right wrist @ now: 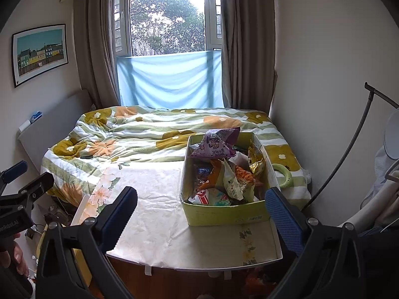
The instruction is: Organize snacks
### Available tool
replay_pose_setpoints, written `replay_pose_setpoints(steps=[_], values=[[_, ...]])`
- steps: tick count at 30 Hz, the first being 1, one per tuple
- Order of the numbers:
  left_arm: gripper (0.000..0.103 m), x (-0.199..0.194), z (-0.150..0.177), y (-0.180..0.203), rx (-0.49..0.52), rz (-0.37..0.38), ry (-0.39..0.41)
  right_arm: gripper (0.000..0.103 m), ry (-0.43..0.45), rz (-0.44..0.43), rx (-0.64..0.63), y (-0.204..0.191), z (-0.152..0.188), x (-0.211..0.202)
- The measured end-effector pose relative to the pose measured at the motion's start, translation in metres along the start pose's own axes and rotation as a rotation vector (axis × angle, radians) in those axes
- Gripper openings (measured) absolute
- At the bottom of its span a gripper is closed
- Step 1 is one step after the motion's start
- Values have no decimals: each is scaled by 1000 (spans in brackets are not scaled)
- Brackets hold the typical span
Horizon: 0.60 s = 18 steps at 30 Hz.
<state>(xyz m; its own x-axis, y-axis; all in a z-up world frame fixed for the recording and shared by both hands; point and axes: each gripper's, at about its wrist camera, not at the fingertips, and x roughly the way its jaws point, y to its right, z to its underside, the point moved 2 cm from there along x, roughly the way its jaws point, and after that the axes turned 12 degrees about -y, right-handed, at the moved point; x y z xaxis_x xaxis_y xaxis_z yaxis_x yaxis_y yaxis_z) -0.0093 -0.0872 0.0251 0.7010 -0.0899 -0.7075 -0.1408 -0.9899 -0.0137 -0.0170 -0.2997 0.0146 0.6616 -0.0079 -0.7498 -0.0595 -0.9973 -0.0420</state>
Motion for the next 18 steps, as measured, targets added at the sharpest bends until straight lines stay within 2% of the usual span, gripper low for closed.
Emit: replay_pose_setpoints(steps=[18], values=[[102, 2, -1, 0, 0, 1, 0, 102, -8, 5, 0, -2, -2, 4]])
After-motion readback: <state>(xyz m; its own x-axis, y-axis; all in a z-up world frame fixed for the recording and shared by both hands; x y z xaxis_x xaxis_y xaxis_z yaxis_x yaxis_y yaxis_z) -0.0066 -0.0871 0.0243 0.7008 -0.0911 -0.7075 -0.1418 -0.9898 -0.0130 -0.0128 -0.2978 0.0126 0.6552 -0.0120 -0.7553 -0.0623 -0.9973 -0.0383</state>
